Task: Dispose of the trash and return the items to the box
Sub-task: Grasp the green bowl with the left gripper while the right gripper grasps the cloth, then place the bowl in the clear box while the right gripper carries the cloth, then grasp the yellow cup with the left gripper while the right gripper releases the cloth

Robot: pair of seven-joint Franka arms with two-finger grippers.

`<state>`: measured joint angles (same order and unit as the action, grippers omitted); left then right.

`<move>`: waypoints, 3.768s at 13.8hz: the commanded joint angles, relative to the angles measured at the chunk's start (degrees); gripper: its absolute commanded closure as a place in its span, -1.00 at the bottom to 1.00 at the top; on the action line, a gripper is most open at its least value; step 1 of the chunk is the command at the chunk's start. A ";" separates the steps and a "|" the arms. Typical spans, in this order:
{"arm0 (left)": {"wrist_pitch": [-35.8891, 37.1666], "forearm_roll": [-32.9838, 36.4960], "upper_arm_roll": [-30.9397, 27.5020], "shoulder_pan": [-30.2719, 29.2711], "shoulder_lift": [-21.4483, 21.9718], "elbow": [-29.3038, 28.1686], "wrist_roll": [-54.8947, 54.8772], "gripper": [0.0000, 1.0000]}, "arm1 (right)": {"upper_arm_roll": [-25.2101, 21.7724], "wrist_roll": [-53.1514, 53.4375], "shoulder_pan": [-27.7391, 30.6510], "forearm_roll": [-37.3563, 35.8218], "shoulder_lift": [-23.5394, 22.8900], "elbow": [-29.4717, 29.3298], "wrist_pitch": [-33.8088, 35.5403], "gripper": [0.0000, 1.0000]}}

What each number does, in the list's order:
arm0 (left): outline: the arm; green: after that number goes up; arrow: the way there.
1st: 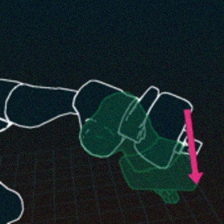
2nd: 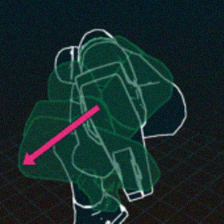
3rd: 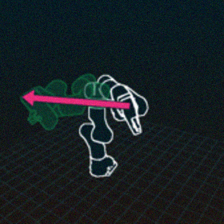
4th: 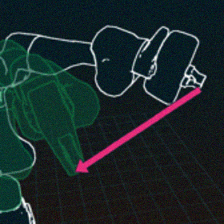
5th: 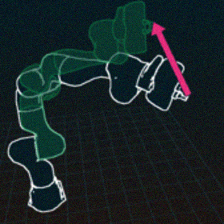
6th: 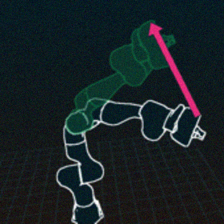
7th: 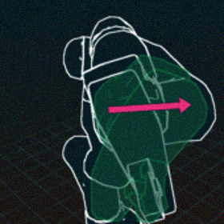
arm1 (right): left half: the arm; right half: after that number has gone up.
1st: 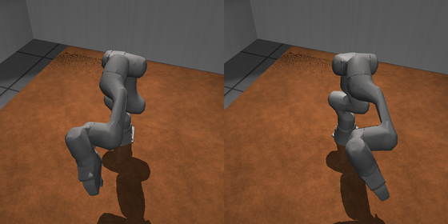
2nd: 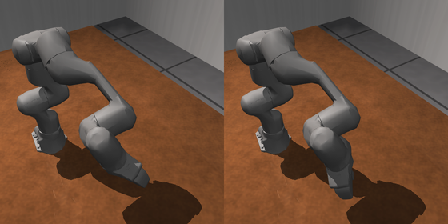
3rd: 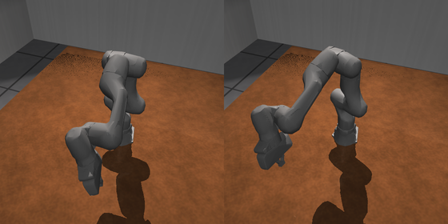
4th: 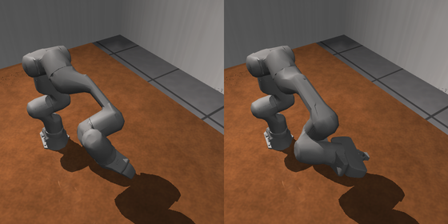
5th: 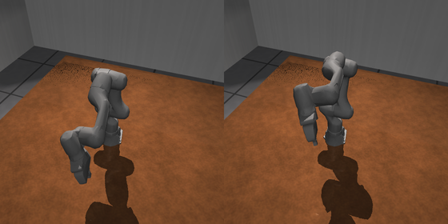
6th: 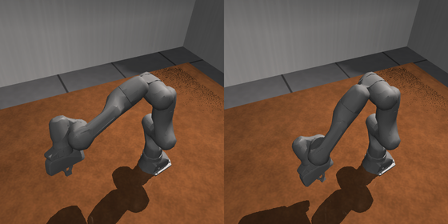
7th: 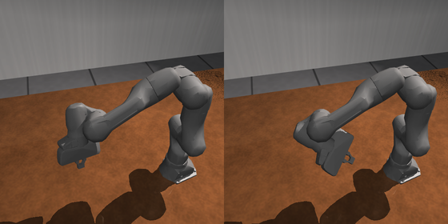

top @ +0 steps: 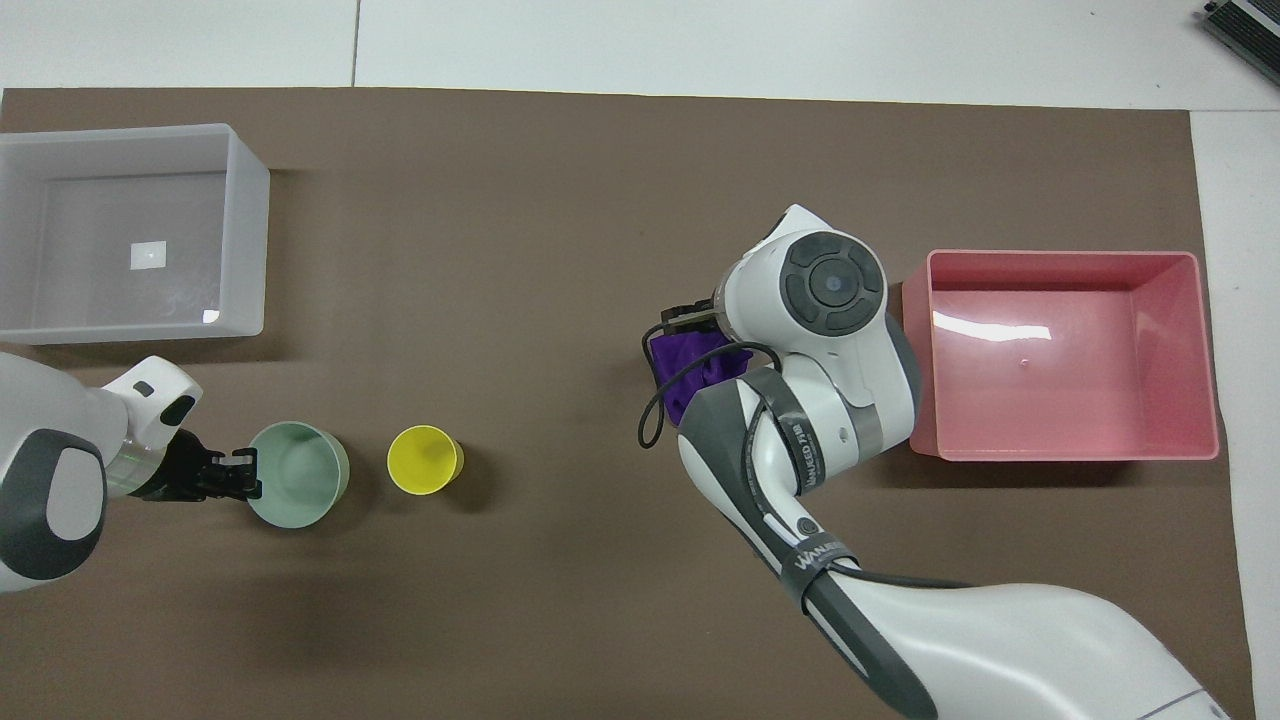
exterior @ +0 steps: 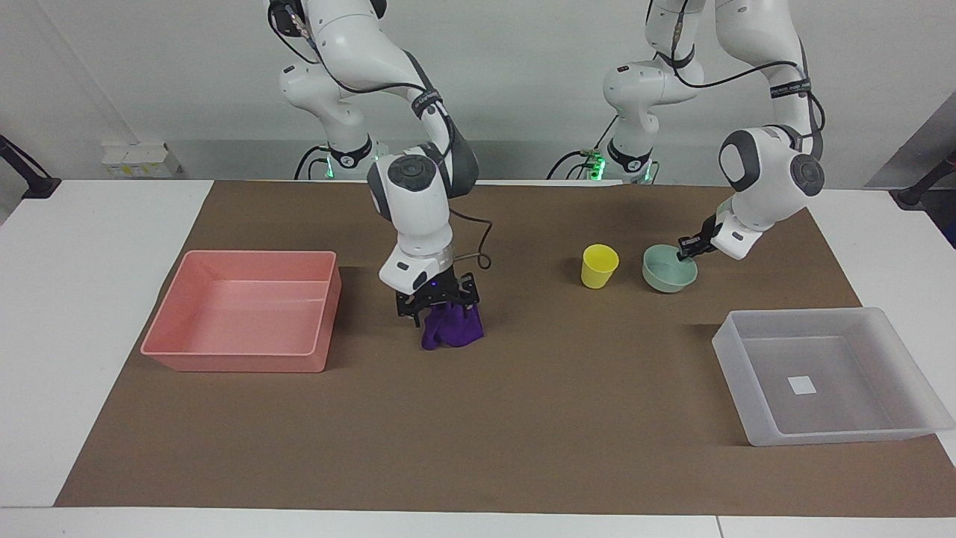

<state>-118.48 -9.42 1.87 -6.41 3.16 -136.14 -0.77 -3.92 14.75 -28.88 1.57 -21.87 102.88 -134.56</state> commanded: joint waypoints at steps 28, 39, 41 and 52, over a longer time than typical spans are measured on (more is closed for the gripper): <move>8.52 -3.86 0.50 -15.30 -39.20 59.06 -4.83 -0.07 | -1.09 -9.53 22.35 -5.09 24.06 -1.56 34.19 1.00; 27.04 1.77 0.68 0.85 -22.60 56.00 1.81 -1.00 | -1.00 -17.65 30.54 -5.00 17.31 17.87 5.65 1.00; 27.34 1.51 0.77 5.43 -16.38 47.69 2.26 -1.00 | -1.00 -17.65 30.81 -5.00 16.08 19.54 2.30 1.00; -5.97 -0.25 0.77 22.06 -0.79 1.94 2.52 -0.63 | -0.30 -7.50 25.29 -5.18 15.19 16.83 -1.06 -1.00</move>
<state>-122.48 -9.19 3.70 14.46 1.15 -131.95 2.06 -4.54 1.27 -0.91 -3.03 -7.82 120.19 -137.27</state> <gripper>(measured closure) 0.000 0.066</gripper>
